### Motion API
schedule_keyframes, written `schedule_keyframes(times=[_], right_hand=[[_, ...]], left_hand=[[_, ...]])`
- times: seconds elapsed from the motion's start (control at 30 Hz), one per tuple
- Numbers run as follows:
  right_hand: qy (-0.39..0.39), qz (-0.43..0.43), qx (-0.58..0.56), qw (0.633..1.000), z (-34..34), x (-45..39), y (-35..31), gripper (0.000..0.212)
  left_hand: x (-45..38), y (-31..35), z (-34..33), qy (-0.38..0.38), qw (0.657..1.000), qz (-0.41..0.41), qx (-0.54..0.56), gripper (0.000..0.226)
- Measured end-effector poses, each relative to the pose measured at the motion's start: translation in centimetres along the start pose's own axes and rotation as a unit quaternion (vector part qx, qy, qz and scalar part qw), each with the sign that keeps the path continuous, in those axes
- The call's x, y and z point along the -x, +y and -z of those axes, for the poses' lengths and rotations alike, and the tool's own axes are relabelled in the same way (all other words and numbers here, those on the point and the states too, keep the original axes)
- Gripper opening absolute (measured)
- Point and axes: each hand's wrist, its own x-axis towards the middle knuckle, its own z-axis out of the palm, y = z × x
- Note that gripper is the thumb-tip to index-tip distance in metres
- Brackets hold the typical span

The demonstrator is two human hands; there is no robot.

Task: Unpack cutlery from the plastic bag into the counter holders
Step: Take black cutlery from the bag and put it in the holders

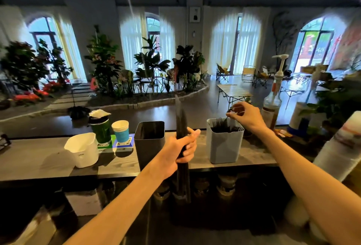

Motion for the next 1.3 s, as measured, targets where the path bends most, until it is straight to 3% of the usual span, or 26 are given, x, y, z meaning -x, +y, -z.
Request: schedule_keyframes(times=[0.07, 0.17, 0.3, 0.37, 0.47, 0.6, 0.7, 0.9, 1.07, 1.3], right_hand=[[0.002, 0.029, -0.004, 1.000, -0.1, 0.5, -1.4, 0.050], [-0.016, 0.131, -0.060, 0.989, -0.2, 1.9, -5.9, 0.035], [-0.107, 0.271, -0.129, 0.948, -0.2, 4.9, -13.4, 0.040], [-0.143, 0.342, -0.091, 0.924, -0.7, 6.1, -15.7, 0.046], [-0.154, 0.412, 0.014, 0.898, -2.3, 6.7, -16.7, 0.045], [-0.174, 0.431, 0.035, 0.885, -3.7, 6.8, -16.5, 0.031], [-0.174, 0.415, -0.011, 0.893, -3.1, 6.0, -17.2, 0.020], [-0.257, 0.274, -0.040, 0.926, -3.4, 4.5, -19.5, 0.036], [-0.235, 0.241, -0.047, 0.940, -4.3, 2.9, -21.1, 0.027], [-0.106, 0.346, -0.003, 0.932, -5.0, 0.6, -23.5, 0.017]], left_hand=[[0.1, 0.1, 0.4, -0.014, 1.000, -0.006, 0.004, 0.032], [0.1, 0.0, 0.8, -0.009, 1.000, 0.000, -0.019, 0.024], [0.0, 0.1, 0.9, 0.006, 0.999, 0.027, -0.040, 0.013], [0.3, 0.3, 0.9, 0.001, 0.998, 0.034, -0.060, 0.021], [0.8, 0.9, 1.3, 0.011, 0.998, 0.027, -0.061, 0.015], [1.0, 2.3, 2.5, 0.082, 0.990, 0.037, -0.112, 0.015], [0.8, 3.7, 4.0, 0.094, 0.981, 0.045, -0.165, 0.025], [0.3, 6.5, 5.8, 0.065, 0.968, 0.028, -0.241, 0.029], [-0.9, 7.5, 7.9, 0.067, 0.960, 0.017, -0.273, 0.066], [-3.0, 11.6, 9.4, 0.073, 0.933, -0.048, -0.351, 0.013]])
